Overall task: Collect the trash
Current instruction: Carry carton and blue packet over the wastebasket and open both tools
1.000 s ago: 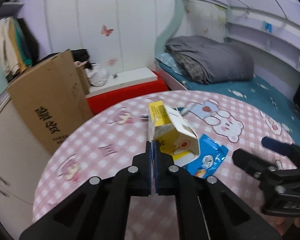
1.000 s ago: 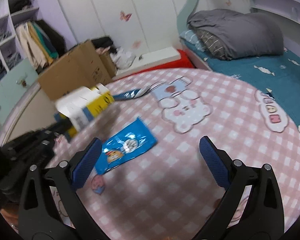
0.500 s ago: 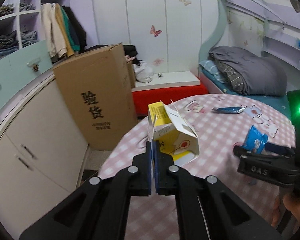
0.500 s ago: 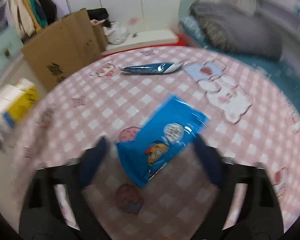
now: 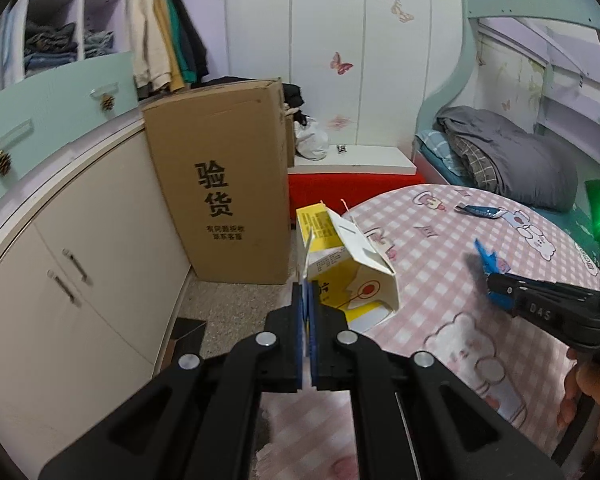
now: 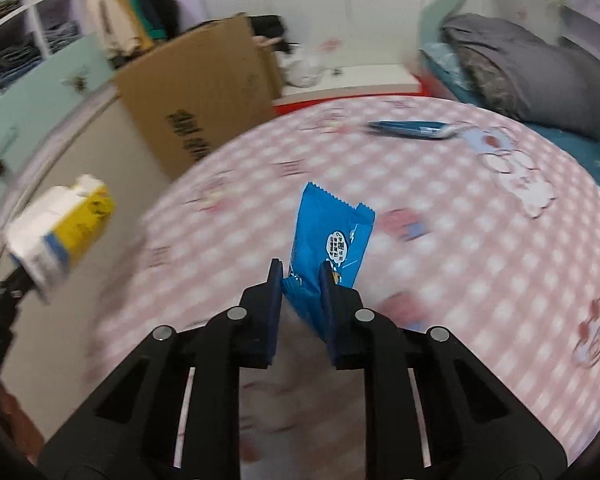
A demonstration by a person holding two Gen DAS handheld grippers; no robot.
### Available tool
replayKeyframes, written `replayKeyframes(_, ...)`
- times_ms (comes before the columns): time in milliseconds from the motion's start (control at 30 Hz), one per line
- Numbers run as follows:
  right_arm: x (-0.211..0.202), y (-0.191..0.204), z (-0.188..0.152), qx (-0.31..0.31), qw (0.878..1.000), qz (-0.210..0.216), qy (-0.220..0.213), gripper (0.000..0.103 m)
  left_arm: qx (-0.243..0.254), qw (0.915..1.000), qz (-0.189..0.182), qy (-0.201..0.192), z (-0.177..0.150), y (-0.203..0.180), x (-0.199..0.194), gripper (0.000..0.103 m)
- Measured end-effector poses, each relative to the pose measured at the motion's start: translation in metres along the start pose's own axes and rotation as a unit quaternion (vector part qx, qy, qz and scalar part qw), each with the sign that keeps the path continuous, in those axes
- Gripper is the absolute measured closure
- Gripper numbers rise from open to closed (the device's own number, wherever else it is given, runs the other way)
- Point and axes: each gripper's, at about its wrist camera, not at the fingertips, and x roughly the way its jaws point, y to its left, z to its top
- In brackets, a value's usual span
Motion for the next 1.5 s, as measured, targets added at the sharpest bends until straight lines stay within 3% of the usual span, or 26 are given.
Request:
replayKeyframes(233,-0.022,0.087,-0.023,-0.041,0.995,0.088,0.001,0.085,-0.039,0.9992,0.011,0.001,-0.025,0.049,-0.026,0.101)
replayKeyframes(467,-0.028,0.185,-0.051,-0.093,0.98,0.173,0.024,0.085,-0.096,0.9945,0.042,0.011,-0.059,0.12,-0.046,0.101)
replayKeyframes(700,-0.005,0.258,-0.081,-0.133,0.965,0.221,0.057,0.085,-0.138,0.9856,0.094,0.027,-0.096,0.19,-0.055,0.101)
replayKeyframes(967,0.049,0.317,-0.108,-0.147,0.947,0.268,0.103,0.083,-0.168,0.9741,0.139,0.059,-0.133,0.25,-0.046,0.101)
replayKeyframes(1000,0.053,0.321,-0.111,-0.145,0.946,0.273,0.101,0.081,-0.172,0.9723,0.145,0.063,-0.137,0.256,-0.043,0.101)
replayKeyframes(1100,0.076,0.325,-0.115,-0.134,0.948,0.273,0.097,0.043,-0.179,0.9678,0.16,0.076,-0.147,0.272,-0.035,0.101)
replayKeyframes(1267,0.098,0.322,-0.122,-0.125,0.954,0.247,0.11,0.04,-0.186,0.9635,0.167,0.097,-0.158,0.285,-0.021,0.101)
replayKeyframes(1500,0.088,0.308,-0.117,-0.137,0.964,0.212,0.08,0.032,-0.178,0.9645,0.16,0.112,-0.161,0.277,-0.002,0.101)
